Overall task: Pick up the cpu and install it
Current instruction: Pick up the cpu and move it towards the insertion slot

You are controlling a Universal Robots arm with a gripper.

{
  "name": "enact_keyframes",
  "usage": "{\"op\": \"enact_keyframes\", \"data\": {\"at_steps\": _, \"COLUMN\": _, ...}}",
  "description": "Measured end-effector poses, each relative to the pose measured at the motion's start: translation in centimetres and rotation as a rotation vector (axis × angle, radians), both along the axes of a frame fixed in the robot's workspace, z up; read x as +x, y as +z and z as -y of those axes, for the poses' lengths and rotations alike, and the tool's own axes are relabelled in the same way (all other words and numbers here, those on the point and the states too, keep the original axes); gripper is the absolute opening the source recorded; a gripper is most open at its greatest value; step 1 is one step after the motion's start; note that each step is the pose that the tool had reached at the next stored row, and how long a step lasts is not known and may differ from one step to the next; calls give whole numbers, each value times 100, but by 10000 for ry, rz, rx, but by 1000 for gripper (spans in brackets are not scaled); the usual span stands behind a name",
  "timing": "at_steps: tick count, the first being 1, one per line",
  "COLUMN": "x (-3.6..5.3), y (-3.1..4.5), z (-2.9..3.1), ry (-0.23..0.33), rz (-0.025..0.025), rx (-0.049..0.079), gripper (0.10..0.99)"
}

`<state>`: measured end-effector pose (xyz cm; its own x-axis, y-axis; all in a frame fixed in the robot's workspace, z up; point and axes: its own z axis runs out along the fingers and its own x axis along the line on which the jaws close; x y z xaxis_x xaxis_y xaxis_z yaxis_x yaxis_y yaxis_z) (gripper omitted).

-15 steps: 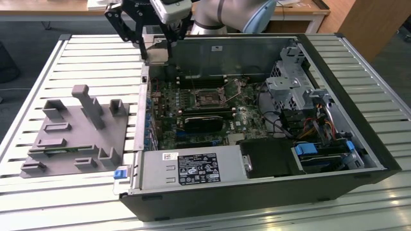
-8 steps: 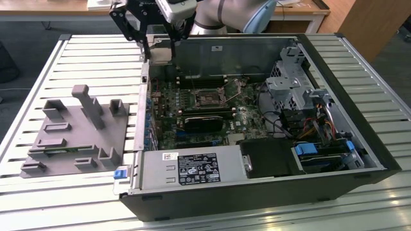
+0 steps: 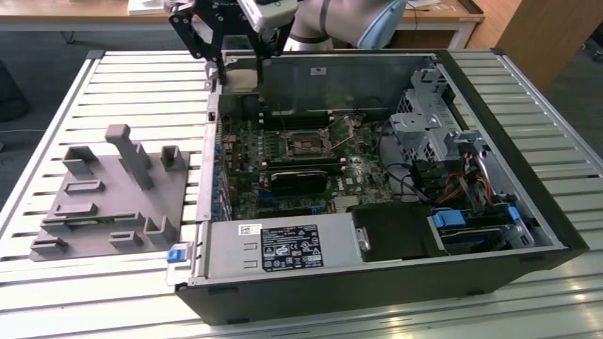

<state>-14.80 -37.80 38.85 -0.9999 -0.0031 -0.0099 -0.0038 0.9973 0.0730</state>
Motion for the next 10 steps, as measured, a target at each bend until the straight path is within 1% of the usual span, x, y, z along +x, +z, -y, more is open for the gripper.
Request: {"op": "enact_keyframes", "data": {"at_steps": 10, "x": 119, "y": 0, "z": -64, "ry": 0, "rz": -1, "rx": -1, "gripper": 533}}
